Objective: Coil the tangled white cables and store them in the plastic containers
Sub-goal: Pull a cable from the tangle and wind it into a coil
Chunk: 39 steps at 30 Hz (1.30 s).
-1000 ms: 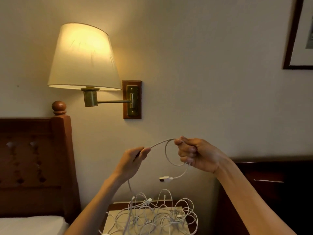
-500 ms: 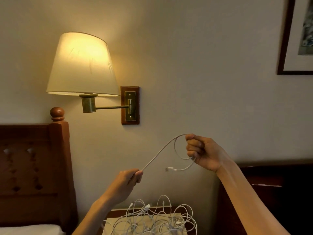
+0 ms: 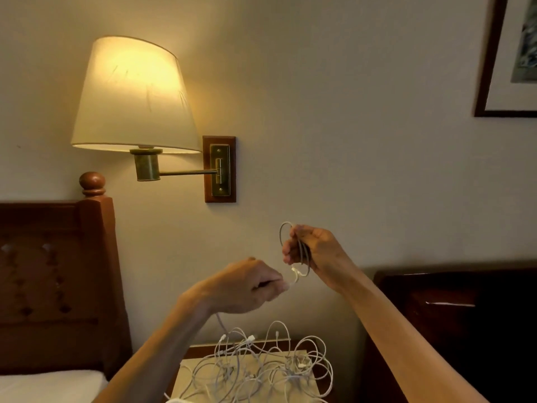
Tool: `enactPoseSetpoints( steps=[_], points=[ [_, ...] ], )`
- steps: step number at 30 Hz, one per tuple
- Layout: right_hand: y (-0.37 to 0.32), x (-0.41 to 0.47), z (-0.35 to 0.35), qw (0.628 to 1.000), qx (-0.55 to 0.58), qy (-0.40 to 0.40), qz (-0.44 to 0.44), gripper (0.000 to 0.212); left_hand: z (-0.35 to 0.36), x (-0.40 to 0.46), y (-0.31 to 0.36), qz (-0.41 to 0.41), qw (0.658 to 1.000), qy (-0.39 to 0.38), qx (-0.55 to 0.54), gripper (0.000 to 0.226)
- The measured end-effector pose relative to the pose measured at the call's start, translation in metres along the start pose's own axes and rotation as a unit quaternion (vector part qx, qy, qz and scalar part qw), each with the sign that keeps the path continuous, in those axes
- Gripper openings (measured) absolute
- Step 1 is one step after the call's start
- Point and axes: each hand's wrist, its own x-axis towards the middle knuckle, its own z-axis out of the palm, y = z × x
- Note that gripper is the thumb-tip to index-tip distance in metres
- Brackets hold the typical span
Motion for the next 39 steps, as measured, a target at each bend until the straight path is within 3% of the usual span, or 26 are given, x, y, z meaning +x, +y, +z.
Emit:
enactPoseSetpoints(
  steps=[4, 10, 17, 20, 25, 28, 32, 34, 37, 39],
  points=[
    [0.002, -0.005, 0.005, 0.995, -0.091, -0.025, -0.014, 0.031, -0.014, 0.008, 0.009, 0.040, 0.997, 0.063, 0.000, 0.029],
    [0.005, -0.009, 0.005, 0.991, -0.121, -0.051, -0.027, 0.038, -0.020, 0.010, 0.001, 0.075, 0.964, 0.238, 0.091, 0.020],
    [0.008, -0.013, 0.005, 0.994, -0.059, -0.083, 0.029, 0.038, -0.005, 0.018, -0.017, 0.045, 0.935, 0.336, 0.107, 0.030],
    [-0.004, -0.013, 0.001, 0.993, 0.021, -0.092, 0.073, 0.035, 0.000, 0.025, -0.024, 0.024, 0.934, 0.356, 0.038, 0.034],
    [-0.028, -0.007, -0.015, 0.977, 0.160, -0.080, 0.115, 0.030, 0.017, 0.034, -0.043, -0.007, 0.928, 0.361, -0.089, 0.030],
    [-0.044, -0.006, -0.030, 0.962, 0.226, -0.111, 0.111, 0.026, 0.033, 0.029, -0.061, -0.052, 0.917, 0.368, -0.148, 0.029],
    [-0.061, -0.003, -0.048, 0.948, 0.266, -0.139, 0.105, 0.027, 0.051, 0.024, -0.082, -0.086, 0.912, 0.361, -0.172, 0.033],
    [-0.067, 0.001, -0.053, 0.954, 0.263, -0.114, 0.089, 0.024, 0.056, 0.025, -0.084, -0.113, 0.917, 0.349, -0.154, 0.034],
    [-0.069, 0.009, -0.054, 0.979, 0.195, -0.034, 0.055, 0.027, 0.051, 0.029, -0.074, -0.193, 0.935, 0.277, -0.107, 0.045],
    [-0.067, 0.012, -0.046, 0.991, 0.135, 0.005, 0.024, 0.029, 0.039, 0.033, -0.055, -0.224, 0.958, 0.174, -0.051, 0.054]
  ],
)
